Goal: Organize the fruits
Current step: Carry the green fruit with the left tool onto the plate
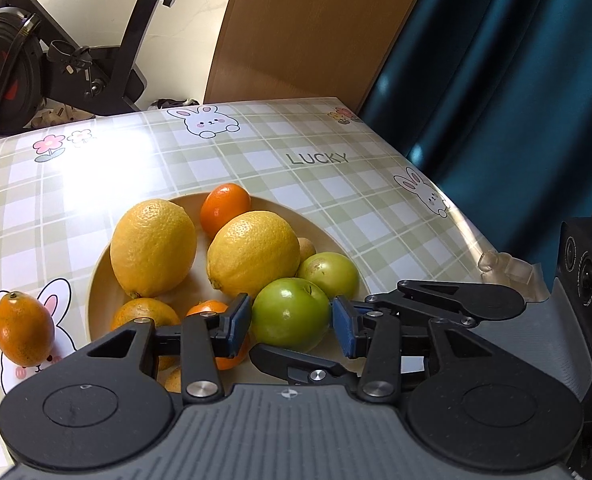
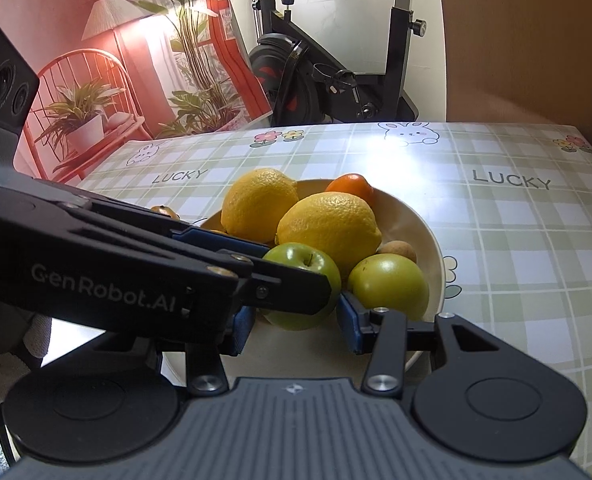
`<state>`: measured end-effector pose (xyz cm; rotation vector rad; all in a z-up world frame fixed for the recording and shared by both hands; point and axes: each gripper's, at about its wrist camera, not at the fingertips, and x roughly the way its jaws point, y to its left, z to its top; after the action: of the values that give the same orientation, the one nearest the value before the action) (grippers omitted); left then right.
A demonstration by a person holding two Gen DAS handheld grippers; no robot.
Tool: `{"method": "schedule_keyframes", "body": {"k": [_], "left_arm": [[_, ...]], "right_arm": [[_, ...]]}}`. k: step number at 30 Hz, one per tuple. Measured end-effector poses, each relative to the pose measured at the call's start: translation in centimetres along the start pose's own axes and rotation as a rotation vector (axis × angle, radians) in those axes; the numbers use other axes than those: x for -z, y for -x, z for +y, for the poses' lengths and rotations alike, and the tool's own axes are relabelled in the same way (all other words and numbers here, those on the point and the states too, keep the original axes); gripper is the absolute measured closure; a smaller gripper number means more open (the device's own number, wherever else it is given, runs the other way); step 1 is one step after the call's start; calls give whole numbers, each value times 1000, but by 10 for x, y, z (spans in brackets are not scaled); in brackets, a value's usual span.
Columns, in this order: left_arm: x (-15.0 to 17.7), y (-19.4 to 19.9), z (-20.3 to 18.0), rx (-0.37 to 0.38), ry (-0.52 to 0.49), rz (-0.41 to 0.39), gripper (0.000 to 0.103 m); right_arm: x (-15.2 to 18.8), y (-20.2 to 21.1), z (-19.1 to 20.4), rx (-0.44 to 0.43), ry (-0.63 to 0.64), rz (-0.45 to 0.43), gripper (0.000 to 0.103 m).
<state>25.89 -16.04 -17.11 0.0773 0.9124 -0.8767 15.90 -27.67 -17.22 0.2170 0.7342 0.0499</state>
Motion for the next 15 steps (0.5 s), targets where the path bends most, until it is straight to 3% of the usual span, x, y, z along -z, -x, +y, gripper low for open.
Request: {"method": "schedule_keyframes", "body": {"k": [15], "left_arm": [[0,-8,-6,-28,-21,15,56]], "right_arm": [[2,-8,0,41,-21,28,55]]}}
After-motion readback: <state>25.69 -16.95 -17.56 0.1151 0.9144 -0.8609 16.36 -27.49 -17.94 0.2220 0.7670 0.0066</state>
